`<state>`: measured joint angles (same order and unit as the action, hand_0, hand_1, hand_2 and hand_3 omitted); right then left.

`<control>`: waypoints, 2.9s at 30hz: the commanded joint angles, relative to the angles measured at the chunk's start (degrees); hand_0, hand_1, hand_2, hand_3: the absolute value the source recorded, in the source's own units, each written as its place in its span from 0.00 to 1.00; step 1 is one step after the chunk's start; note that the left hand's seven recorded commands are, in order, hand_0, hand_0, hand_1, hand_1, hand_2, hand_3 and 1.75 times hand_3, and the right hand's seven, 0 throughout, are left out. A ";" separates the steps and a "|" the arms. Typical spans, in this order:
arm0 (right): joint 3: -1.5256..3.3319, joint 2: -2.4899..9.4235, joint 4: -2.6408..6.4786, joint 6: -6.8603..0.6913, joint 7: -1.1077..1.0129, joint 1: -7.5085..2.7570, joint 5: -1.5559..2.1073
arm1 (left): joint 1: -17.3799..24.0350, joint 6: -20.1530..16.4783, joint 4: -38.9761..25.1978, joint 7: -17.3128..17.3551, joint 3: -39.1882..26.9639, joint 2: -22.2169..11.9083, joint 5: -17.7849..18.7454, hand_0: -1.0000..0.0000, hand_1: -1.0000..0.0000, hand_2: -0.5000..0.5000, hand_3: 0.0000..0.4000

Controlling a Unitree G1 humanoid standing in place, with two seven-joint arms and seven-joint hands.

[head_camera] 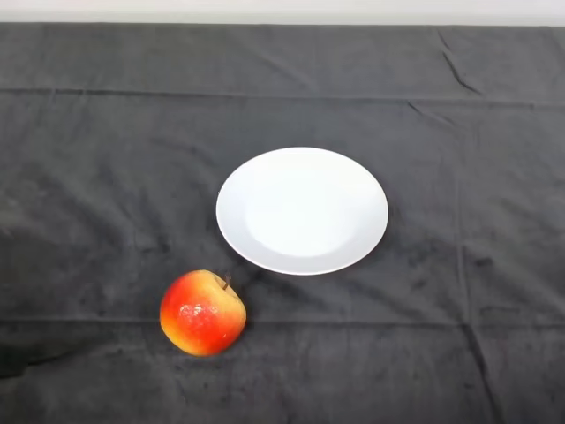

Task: Move the apple to the plate

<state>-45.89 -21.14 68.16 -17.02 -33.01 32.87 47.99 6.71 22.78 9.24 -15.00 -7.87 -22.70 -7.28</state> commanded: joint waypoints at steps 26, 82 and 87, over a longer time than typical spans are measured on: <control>-0.55 -0.49 -1.06 0.02 1.04 -0.10 -0.34 | -3.41 -7.92 -5.89 -2.66 18.99 2.47 -3.97 1.00 1.00 0.50 0.00; -0.45 -0.54 -1.03 -0.03 1.09 -0.11 -0.11 | -23.14 -10.78 4.11 -6.63 29.16 2.86 -6.33 0.00 0.00 0.50 1.00; -0.44 -0.55 -0.99 -0.03 1.07 -0.09 -0.09 | -27.29 -9.89 8.53 -7.15 30.46 3.99 -6.04 0.00 0.00 0.50 1.00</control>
<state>-45.88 -21.17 67.86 -17.02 -32.95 32.87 48.07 -18.83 12.81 16.69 -21.50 22.25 -18.86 -12.76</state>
